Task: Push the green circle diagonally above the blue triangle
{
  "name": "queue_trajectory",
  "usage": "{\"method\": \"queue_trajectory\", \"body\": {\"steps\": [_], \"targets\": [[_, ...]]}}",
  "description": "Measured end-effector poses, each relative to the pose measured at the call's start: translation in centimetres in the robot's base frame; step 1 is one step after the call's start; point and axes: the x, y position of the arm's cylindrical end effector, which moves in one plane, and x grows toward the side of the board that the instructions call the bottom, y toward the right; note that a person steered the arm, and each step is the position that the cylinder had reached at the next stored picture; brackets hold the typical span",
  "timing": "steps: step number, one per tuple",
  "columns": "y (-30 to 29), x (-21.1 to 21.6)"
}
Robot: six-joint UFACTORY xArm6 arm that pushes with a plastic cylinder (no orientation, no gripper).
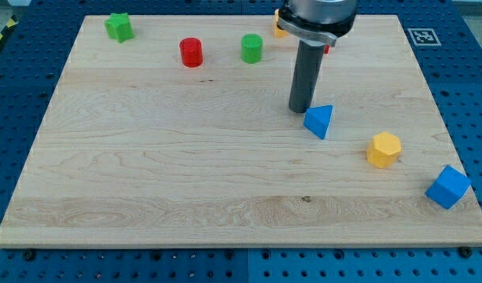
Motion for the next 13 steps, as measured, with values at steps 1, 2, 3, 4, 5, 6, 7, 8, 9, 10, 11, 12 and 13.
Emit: {"method": "queue_trajectory", "body": {"steps": [1, 2, 3, 4, 5, 6, 7, 8, 9, 10, 11, 12, 13], "targets": [[1.4, 2.1], [3.0, 3.0], [2.3, -0.2], [2.3, -4.2], [2.3, -6.6], [2.1, -10.0], [1.4, -12.4], [-0.7, -13.3], [-3.6, -14.6], [-6.7, -16.2], [-9.2, -17.3], [-7.8, -14.9], [-5.1, -9.4]]}}
